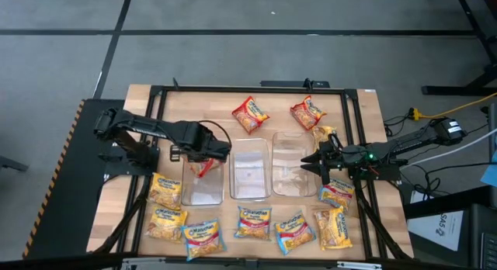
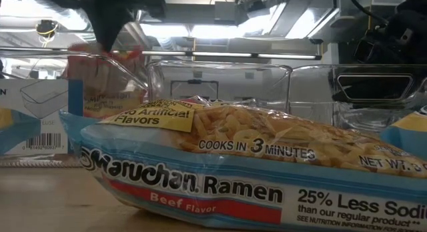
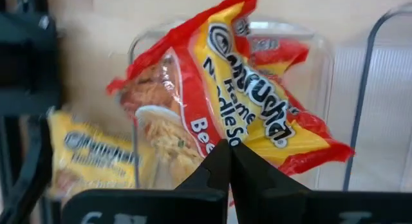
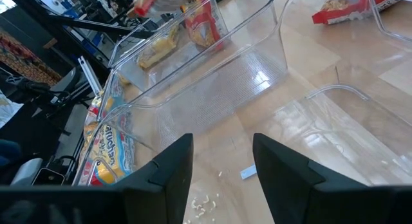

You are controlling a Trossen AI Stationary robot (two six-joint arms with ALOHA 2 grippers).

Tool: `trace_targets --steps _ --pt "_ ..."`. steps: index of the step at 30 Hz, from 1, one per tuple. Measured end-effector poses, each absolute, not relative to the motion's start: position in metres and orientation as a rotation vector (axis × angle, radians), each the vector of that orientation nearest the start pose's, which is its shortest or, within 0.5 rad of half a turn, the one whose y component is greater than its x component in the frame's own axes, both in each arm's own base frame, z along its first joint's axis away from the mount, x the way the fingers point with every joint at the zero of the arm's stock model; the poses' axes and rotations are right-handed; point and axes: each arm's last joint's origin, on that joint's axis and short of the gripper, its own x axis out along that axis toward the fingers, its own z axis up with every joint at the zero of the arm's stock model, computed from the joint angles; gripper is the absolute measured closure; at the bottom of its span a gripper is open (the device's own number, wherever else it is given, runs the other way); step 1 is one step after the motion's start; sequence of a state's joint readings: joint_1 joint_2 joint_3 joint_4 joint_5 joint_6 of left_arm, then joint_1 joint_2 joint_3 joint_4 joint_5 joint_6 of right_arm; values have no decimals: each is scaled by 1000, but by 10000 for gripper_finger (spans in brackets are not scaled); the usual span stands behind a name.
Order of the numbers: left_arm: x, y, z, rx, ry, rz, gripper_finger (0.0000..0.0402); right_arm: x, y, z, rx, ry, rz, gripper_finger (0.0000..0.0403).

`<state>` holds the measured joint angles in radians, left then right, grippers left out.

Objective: Sort Maruchan noodles
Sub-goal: Put the red noodle pack into the left transparent bin

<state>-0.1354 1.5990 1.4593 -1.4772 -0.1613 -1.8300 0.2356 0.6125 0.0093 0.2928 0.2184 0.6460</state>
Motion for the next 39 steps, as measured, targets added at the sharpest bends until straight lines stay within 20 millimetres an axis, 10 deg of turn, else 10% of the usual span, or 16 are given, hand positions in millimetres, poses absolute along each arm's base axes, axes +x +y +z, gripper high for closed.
trace_targets --steps 12,39 --pt "279 -31 262 -1055 1013 1272 384 129 25 136 573 299 -78 236" --pt "289 -31 280 -998 1045 950 319 129 25 136 566 305 -68 236"
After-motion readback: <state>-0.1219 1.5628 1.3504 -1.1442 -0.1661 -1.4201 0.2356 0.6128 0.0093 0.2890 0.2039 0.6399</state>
